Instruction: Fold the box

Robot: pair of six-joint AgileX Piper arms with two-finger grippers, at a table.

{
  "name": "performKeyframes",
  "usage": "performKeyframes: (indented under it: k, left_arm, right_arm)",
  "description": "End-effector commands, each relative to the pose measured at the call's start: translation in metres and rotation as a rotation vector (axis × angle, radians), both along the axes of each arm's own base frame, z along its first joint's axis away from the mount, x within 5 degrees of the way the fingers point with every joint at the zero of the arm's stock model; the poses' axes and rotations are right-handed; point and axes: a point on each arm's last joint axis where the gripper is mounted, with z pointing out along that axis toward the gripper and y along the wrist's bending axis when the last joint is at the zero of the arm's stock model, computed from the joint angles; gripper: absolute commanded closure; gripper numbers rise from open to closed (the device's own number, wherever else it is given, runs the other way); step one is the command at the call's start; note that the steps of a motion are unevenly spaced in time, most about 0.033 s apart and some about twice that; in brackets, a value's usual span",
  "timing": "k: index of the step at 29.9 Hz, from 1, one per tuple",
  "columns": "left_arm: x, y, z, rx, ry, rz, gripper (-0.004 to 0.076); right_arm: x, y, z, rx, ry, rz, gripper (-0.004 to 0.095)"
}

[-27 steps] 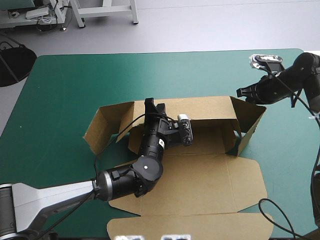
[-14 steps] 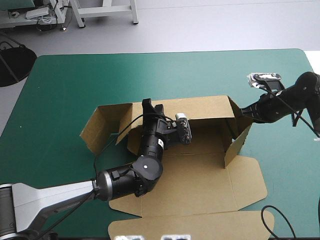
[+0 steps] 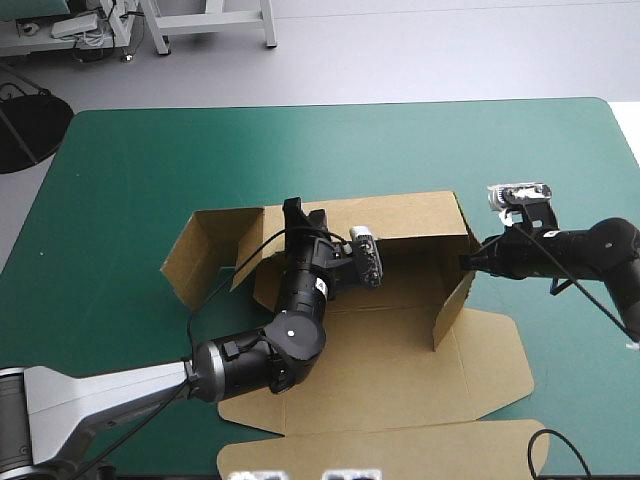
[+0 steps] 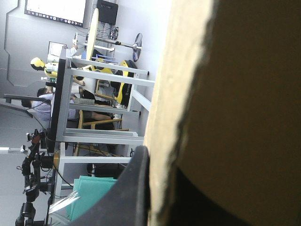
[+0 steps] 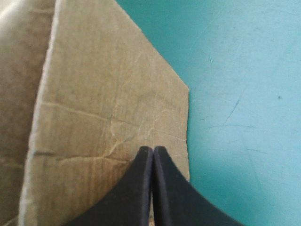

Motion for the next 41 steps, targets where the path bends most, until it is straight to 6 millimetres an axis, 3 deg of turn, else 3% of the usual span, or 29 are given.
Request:
performKeyframes:
  k: [1, 5, 9, 15, 18, 31, 41]
  left_arm:
    - [-0.002, 0.006, 0.027, -0.049, -0.086, 0.005, 0.0733]
    - [-0.002, 0.005, 0.027, -0.052, -0.083, -0.001, 0.0733]
    - [-0.002, 0.005, 0.027, -0.051, -0.086, -0.002, 0.0733]
    - [-0.002, 0.005, 0.027, -0.051, -0.086, -0.002, 0.0733]
    - [-0.002, 0.005, 0.027, -0.051, -0.086, -0.002, 0.0733]
    - [-0.003, 0.004, 0.027, -0.054, -0.079, -0.019, 0.0733]
    - [-0.003, 0.004, 0.027, -0.05, -0.08, -0.02, 0.0733]
  right_arm:
    - [-0.009, 0.003, 0.009, 0.025, -0.143, 0.025, 0.0926]
    - [-0.017, 0.006, 0.006, -0.019, -0.175, 0.134, 0.0926]
    - [-0.02, 0.006, 0.007, -0.023, -0.168, 0.137, 0.09]
    - [-0.03, 0.003, 0.005, -0.138, -0.133, 0.206, 0.063]
    - [-0.033, 0.001, 0.003, -0.174, -0.112, 0.235, 0.0546]
    - [-0.024, 0.005, 0.006, -0.206, -0.257, 0.32, 0.0434]
    - [-0.02, 0.014, -0.001, -0.098, -0.245, 0.421, 0.0433]
